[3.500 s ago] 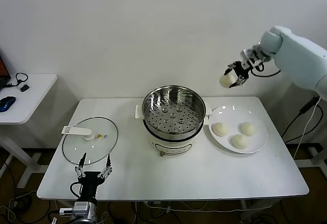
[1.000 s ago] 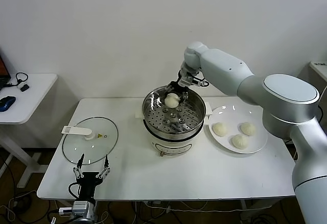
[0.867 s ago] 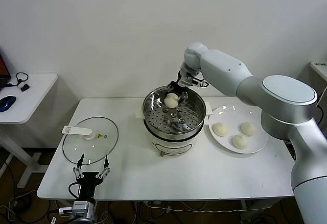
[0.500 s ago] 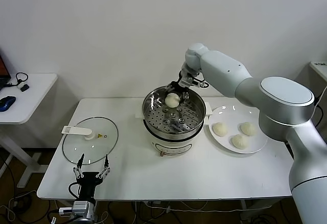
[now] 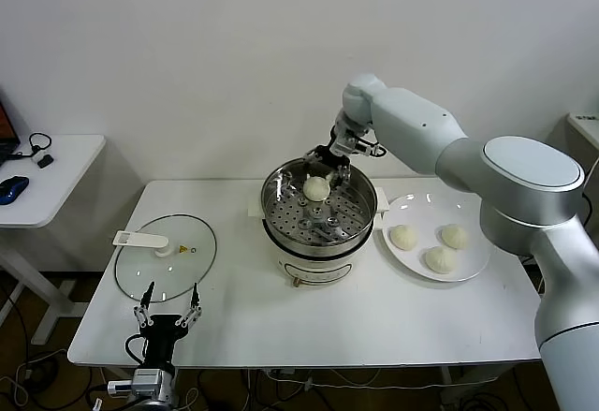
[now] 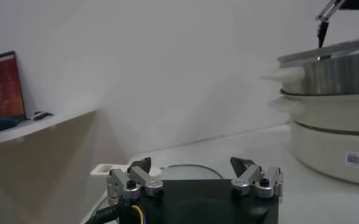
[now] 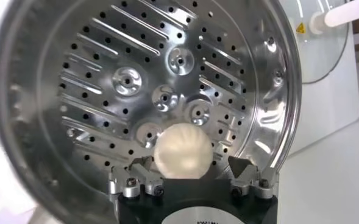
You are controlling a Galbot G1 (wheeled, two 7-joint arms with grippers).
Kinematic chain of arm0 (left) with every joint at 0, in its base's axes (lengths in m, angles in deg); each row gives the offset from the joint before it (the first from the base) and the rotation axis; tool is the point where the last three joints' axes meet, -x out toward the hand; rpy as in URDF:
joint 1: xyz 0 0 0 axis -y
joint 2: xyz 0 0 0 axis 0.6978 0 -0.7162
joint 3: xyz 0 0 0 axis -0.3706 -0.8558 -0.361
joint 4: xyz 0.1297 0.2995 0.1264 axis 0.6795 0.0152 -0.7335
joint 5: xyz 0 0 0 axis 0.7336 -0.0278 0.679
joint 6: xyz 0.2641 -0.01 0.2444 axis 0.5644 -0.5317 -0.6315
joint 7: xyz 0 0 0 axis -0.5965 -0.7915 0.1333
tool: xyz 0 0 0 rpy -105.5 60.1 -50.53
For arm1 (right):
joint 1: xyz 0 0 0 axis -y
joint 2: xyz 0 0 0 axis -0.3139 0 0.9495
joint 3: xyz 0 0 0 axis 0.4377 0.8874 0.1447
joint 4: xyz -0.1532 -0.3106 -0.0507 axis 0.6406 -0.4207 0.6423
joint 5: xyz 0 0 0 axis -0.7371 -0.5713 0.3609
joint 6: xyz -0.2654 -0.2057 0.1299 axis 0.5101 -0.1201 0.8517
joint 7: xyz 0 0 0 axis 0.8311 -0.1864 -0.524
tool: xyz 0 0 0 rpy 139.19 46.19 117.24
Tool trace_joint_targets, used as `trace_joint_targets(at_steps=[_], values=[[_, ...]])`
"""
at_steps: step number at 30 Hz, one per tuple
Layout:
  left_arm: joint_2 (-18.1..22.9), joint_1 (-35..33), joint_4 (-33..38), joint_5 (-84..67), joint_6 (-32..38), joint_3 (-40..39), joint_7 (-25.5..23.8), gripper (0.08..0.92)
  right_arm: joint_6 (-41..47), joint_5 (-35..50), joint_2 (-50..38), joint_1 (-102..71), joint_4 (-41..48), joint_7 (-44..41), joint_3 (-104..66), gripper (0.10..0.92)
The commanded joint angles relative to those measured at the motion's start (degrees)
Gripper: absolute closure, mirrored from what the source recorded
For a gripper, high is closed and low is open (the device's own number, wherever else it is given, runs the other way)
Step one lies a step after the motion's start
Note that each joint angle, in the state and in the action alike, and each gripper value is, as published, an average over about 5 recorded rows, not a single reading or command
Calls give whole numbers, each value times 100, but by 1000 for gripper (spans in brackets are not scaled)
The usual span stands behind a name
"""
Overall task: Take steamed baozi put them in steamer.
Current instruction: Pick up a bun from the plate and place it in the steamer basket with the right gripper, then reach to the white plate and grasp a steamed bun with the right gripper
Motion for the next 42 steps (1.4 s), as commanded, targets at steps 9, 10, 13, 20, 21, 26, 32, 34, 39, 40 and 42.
trace_joint_targets(at_steps=[9, 10, 13, 20, 21, 26, 32, 34, 39, 40, 42], values=[[280, -72, 99, 11, -10, -6, -3, 177, 1202, 3947, -1116, 1895, -1441, -1008, 2671, 203], [280, -77, 100, 15, -7, -8, -2, 177, 1382, 4067, -1207, 2000, -1552, -944, 2848, 203], [280, -95, 112, 25, 2, -20, -1, 177, 1925, 4557, -1477, 2328, -1878, -731, 3426, 203], [280, -92, 84, 30, 29, -32, 9, 177, 2877, 5134, -2059, 2826, -2491, -297, 4300, 203], [280, -89, 79, 30, 30, -37, 9, 177, 2967, 5185, -2126, 2827, -2530, -252, 4298, 203], [280, -78, 56, 32, 31, -66, 10, 177, 3284, 5209, -2416, 2894, -2746, -110, 4479, 203], [280, -62, 4, 38, 48, -82, 6, 177, 3659, 5203, -2655, 2857, -2963, 40, 4689, 203], [280, -50, -12, 35, 48, -73, 5, 177, 3783, 5223, -2695, 2798, -2980, 62, 4712, 203], [280, -33, -41, 18, 51, -46, 0, 177, 4063, 5238, -2764, 2502, -2894, 129, 4599, 203], [280, -29, -51, 16, 53, -41, -1, 177, 4095, 5211, -2770, 2413, -2844, 151, 4549, 203], [280, -20, -71, 11, 58, -33, -2, 177, 4155, 5164, -2772, 2223, -2741, 200, 4427, 203]])
